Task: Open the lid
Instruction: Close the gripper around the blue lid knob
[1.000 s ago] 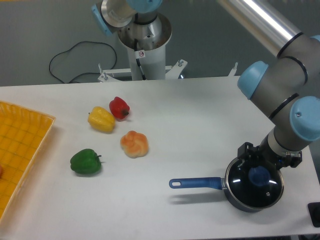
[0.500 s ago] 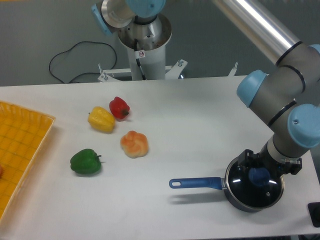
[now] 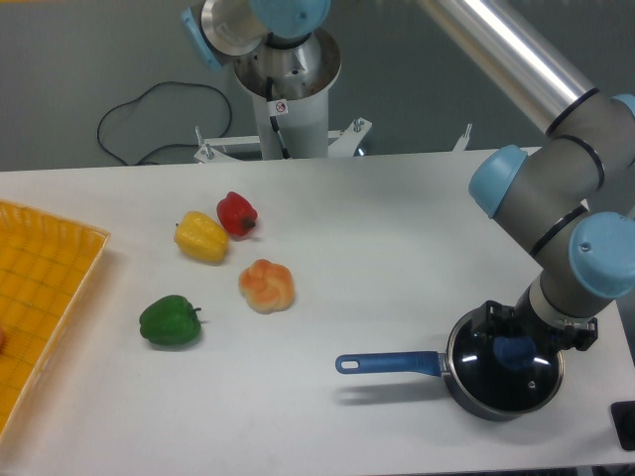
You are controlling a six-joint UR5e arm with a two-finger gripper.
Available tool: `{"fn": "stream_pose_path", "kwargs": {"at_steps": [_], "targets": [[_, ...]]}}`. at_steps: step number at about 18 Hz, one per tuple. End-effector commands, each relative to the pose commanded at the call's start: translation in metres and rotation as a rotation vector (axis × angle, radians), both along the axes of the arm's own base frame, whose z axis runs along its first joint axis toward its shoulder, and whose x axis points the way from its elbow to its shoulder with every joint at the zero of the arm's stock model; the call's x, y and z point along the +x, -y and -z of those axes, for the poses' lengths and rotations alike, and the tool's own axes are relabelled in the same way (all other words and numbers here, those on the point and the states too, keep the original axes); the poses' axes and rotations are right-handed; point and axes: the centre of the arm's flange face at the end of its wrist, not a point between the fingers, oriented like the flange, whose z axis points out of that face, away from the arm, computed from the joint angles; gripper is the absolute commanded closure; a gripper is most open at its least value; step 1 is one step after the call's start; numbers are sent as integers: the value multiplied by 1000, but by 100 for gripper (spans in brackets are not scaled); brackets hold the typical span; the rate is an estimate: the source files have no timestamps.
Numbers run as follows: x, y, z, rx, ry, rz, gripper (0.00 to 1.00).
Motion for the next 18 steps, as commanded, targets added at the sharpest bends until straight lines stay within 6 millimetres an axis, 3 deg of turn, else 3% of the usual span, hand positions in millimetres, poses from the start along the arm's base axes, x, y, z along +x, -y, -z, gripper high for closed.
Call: {"fn": "stream_pose_path", "kwargs": {"at_steps": [14, 18], "targets": [[3, 1, 11, 4, -5, 12, 0], [4, 2, 11, 5, -7, 26, 13]]}}
